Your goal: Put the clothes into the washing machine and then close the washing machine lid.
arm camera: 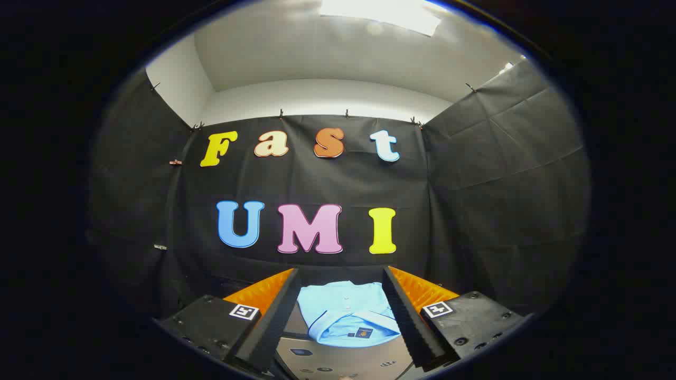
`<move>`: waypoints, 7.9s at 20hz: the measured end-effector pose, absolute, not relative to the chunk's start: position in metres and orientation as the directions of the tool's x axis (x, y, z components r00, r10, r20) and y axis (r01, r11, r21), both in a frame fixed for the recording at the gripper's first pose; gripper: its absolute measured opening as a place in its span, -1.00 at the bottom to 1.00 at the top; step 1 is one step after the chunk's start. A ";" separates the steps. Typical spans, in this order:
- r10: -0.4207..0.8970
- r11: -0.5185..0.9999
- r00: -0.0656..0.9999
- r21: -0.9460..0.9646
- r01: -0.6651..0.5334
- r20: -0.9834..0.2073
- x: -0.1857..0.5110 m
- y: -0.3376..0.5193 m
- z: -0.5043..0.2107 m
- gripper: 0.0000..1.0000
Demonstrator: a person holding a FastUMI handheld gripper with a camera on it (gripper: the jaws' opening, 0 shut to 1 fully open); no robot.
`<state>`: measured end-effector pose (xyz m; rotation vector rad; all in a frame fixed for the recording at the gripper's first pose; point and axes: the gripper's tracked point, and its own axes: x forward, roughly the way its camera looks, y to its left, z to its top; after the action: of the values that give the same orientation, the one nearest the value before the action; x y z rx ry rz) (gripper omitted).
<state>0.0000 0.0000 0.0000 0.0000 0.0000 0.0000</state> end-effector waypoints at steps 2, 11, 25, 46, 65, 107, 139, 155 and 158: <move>-0.005 1.000 1.000 0.004 0.005 0.001 -0.001 -0.003 0.000 0.93; -0.025 1.000 1.000 -0.001 0.025 -0.003 0.000 -0.009 0.000 0.93; -0.024 1.000 0.999 -0.002 0.024 -0.026 0.013 -0.008 -0.005 0.93; 0.011 0.999 0.913 0.050 0.010 -0.407 0.217 -0.001 -0.070 0.95; -0.076 0.997 0.570 -0.054 0.054 -0.818 0.260 -0.028 -0.269 0.94; 0.229 0.971 0.913 0.145 -0.190 -0.337 0.225 0.123 -0.001 -0.91; 0.536 0.699 0.246 0.261 -0.666 -0.807 0.166 0.417 -0.385 -0.90; 0.581 0.631 0.247 0.237 -0.739 -0.776 0.155 0.431 -0.377 0.75; 0.635 0.594 0.279 0.225 -0.773 -0.720 0.155 0.440 -0.357 1.00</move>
<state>0.1550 0.4404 -0.3568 -0.1816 0.8717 0.9512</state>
